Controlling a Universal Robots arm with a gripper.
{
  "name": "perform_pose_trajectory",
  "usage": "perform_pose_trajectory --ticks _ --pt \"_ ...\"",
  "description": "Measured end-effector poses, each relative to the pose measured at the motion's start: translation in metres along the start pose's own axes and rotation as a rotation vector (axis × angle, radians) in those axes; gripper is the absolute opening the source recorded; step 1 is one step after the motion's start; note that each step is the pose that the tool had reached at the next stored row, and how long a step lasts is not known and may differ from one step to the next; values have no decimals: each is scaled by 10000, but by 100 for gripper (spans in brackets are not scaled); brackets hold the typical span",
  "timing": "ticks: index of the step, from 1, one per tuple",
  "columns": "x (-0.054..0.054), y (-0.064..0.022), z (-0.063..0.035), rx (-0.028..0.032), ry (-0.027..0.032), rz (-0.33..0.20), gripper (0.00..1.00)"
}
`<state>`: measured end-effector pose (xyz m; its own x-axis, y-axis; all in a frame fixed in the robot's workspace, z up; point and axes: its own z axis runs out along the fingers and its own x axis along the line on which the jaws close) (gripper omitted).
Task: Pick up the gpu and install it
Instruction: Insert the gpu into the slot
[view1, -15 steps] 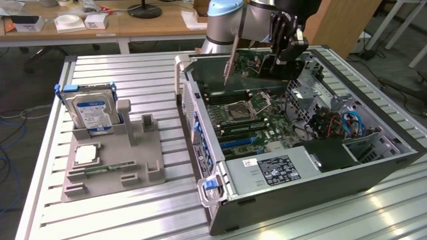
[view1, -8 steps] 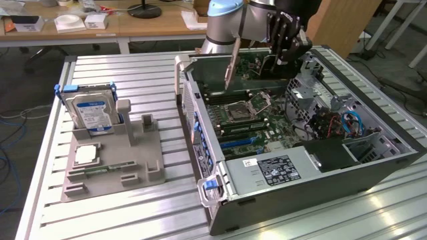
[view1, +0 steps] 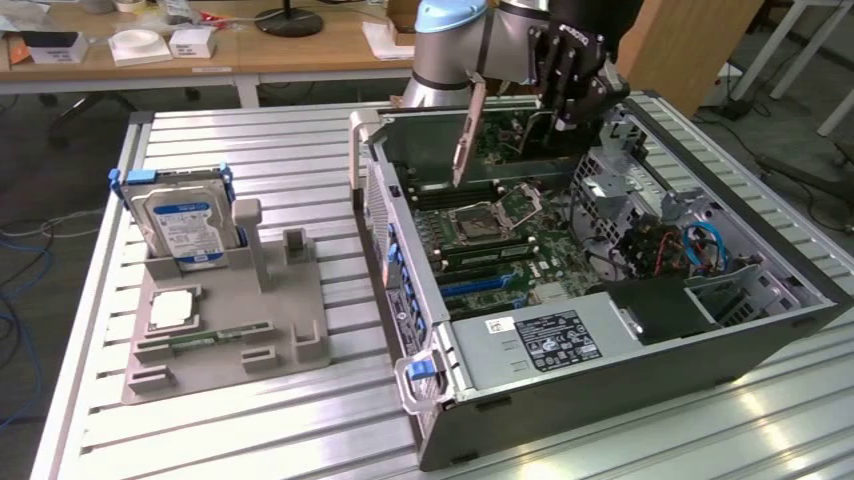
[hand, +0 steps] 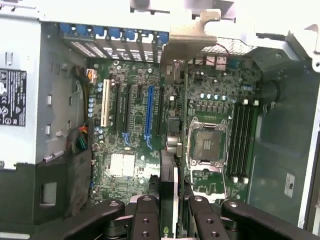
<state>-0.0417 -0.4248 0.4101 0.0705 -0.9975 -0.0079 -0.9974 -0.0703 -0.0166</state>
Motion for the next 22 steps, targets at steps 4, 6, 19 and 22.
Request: perform_pose_trajectory --ticks 4,6,19,22 --pt "0 1 3 69 8 -3 27" --pt "-1 13 8 380 28 -5 27" --pt "-1 116 234 590 43 4 27" --pt "3 111 276 595 40 37 27"
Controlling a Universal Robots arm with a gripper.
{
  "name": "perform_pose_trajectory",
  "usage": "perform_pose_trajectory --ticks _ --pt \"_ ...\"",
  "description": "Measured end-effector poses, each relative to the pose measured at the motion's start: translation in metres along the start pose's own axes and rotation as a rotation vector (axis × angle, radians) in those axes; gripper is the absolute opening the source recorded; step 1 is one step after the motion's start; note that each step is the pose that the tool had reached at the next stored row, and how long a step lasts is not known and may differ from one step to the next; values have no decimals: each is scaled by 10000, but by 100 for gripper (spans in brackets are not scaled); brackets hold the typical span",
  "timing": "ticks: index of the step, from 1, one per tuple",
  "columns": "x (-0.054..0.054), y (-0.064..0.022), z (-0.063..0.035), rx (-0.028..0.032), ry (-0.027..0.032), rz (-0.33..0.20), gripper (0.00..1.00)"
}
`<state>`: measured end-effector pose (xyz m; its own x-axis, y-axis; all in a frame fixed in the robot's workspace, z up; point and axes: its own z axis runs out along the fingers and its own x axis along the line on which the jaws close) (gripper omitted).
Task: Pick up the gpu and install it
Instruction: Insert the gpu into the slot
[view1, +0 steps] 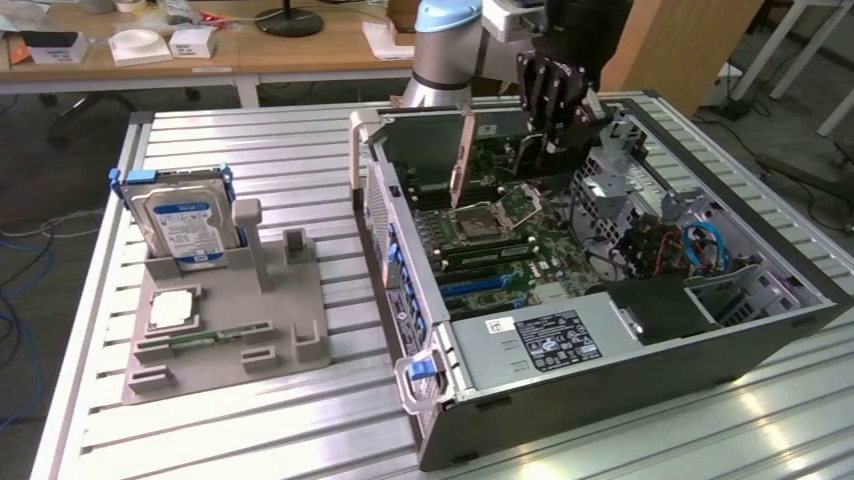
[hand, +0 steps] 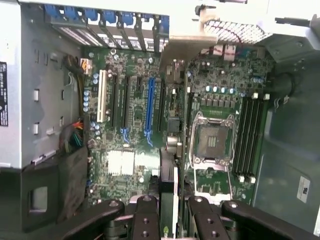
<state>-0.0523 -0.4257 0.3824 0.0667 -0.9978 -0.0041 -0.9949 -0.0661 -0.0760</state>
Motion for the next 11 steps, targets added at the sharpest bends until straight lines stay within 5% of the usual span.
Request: perform_pose_trajectory --ticks 5,11 --pt "1 27 159 2 77 715 27" --pt "1 56 266 -6 104 937 27"
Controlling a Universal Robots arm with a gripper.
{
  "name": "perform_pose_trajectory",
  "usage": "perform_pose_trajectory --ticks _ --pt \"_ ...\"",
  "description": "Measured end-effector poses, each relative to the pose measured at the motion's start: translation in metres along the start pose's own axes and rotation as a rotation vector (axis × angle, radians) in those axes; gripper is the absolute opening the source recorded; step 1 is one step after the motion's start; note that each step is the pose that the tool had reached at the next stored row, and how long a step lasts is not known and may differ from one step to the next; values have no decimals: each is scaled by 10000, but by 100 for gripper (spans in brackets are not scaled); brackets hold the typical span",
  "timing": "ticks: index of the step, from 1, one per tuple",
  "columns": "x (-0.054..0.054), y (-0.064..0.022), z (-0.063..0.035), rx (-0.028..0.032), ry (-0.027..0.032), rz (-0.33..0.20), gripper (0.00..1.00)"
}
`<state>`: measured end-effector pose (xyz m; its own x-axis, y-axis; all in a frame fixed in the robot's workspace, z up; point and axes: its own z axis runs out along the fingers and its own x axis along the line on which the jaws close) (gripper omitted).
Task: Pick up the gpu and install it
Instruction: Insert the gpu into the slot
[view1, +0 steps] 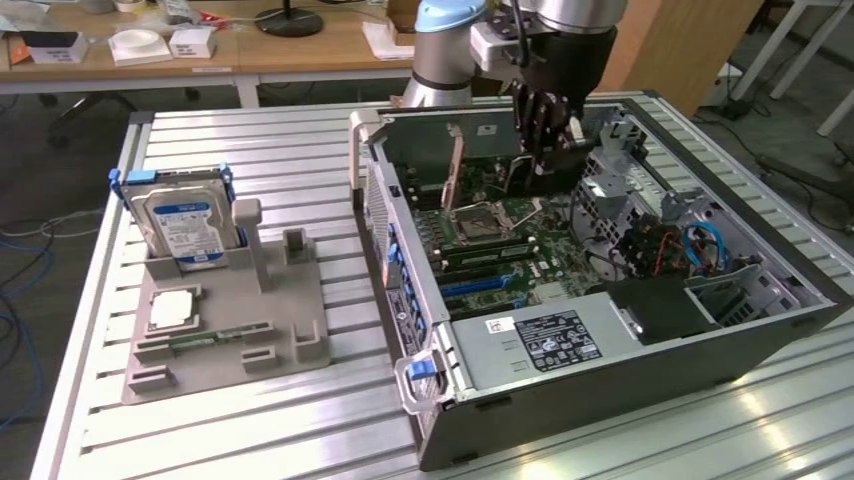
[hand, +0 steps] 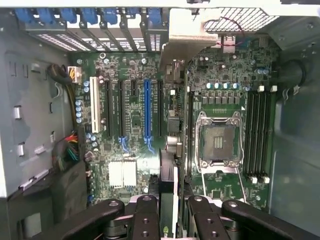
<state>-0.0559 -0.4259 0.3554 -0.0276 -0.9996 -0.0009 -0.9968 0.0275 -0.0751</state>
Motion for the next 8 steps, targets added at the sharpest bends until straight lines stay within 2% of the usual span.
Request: perform_pose_trajectory --ticks 8 --pt "9 35 143 -3 11 91 27"
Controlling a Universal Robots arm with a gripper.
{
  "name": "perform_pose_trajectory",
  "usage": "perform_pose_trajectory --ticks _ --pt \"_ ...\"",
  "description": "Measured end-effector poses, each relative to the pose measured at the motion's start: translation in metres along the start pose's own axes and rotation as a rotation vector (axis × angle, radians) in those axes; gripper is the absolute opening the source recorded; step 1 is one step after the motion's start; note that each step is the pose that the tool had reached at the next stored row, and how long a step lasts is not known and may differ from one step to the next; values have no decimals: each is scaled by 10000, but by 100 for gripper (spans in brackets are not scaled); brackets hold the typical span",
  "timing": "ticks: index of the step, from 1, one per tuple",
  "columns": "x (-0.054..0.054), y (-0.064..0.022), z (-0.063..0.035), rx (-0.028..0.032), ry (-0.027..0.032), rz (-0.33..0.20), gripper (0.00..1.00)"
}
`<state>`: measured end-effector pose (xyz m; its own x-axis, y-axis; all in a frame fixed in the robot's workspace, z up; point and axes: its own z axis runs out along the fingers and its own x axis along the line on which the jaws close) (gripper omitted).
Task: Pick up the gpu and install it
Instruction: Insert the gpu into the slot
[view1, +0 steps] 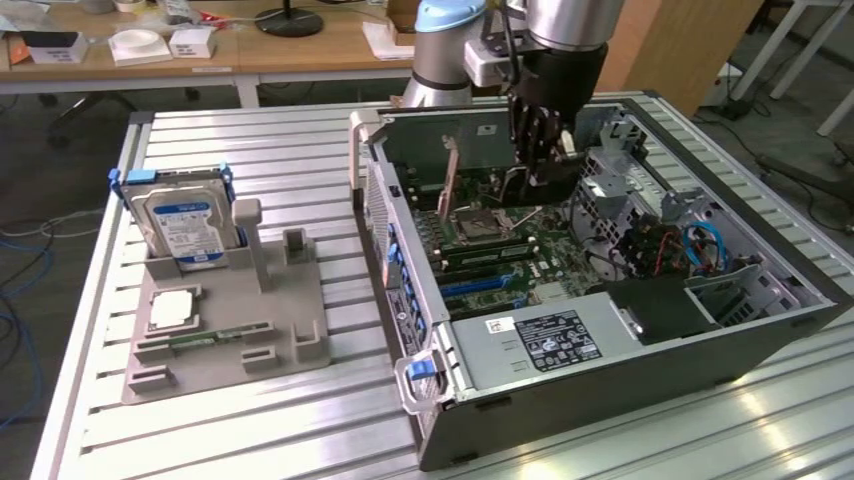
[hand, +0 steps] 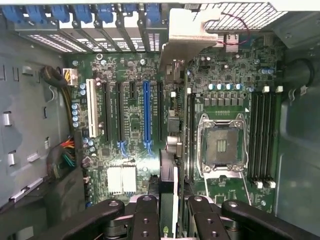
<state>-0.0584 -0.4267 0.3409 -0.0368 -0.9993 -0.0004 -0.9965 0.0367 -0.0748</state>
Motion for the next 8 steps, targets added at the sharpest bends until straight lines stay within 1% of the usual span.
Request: perform_pose_trajectory --ticks 3,5,8 --pt "13 5 54 -1 2 2 27" --pt "15 26 89 -1 2 1 27" --pt "20 137 135 0 6 4 27"
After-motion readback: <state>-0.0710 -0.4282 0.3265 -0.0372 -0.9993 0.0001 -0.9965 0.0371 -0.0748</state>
